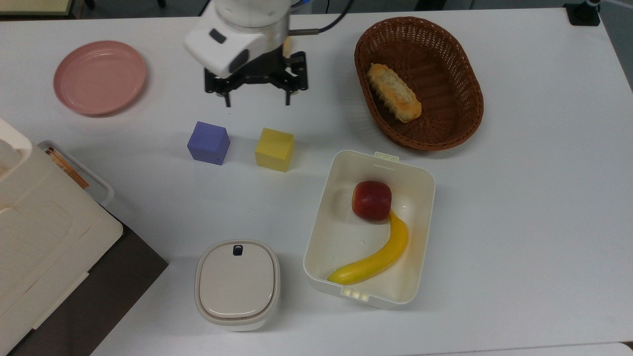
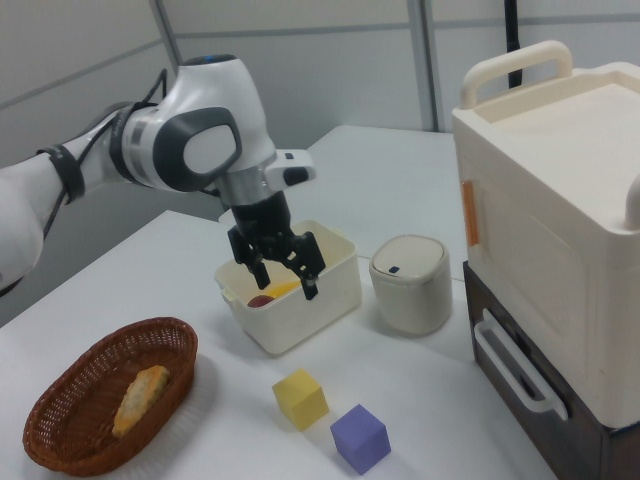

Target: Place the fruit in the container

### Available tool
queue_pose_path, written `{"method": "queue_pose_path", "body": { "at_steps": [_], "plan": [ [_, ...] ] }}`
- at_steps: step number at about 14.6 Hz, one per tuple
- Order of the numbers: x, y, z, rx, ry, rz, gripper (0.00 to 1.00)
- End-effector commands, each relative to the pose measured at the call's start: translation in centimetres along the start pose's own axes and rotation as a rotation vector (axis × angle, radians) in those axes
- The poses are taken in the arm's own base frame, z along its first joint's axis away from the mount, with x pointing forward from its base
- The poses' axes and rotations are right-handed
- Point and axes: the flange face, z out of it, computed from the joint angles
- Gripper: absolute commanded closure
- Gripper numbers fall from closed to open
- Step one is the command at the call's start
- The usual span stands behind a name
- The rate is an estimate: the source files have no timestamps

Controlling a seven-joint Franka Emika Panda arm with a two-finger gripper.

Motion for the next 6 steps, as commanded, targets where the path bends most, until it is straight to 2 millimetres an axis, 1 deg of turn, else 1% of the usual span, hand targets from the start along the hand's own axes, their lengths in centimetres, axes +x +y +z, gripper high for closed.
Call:
{"method": "queue_pose_path", "body": {
  "at_steps": [1, 2, 6],
  "plan": [
    [-1.9, 1.9, -0.5, -0.009, -0.062, -0.004, 0.00],
    [-2.2, 2.7, -1.0, -0.022, -0.058, 0.002, 0.00],
    [-2.4, 3.1, -1.4, -0.028, -0.049, 0.008, 0.00]
  ]
}}
